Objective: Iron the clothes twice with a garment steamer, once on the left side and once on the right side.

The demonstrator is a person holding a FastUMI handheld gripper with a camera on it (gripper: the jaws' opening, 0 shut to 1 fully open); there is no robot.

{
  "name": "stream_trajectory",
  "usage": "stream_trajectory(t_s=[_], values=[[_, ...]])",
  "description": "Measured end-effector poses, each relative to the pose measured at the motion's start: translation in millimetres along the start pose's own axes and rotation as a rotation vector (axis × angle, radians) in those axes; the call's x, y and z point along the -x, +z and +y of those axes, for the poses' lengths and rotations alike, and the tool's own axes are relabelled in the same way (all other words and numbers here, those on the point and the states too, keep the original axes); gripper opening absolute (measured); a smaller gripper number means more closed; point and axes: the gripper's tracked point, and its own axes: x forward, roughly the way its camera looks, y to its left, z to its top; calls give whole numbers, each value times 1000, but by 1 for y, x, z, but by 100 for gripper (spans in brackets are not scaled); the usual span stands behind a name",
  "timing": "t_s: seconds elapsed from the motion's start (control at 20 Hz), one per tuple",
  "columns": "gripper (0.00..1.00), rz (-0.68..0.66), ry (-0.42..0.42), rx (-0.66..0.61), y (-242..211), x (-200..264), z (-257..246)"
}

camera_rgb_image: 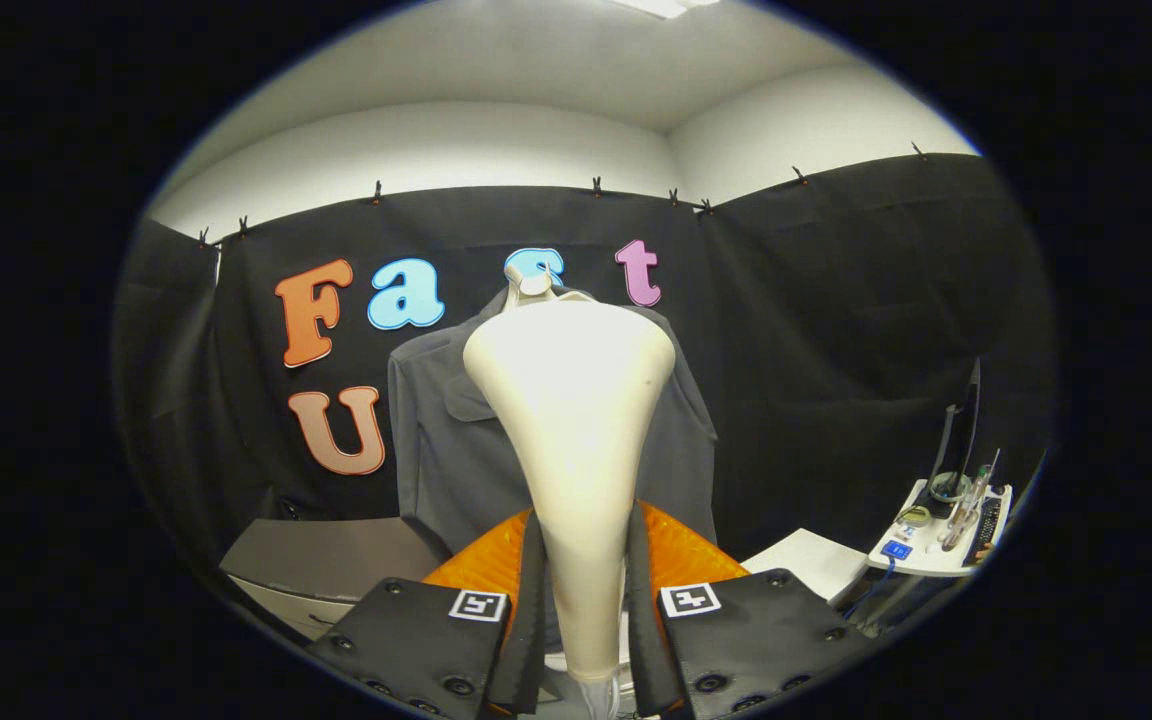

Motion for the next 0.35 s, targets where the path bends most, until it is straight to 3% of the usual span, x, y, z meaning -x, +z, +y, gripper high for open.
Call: stream_trajectory(t_s=[0.35], values=[[42, 13, -23, 3, -7, 5, 8]])
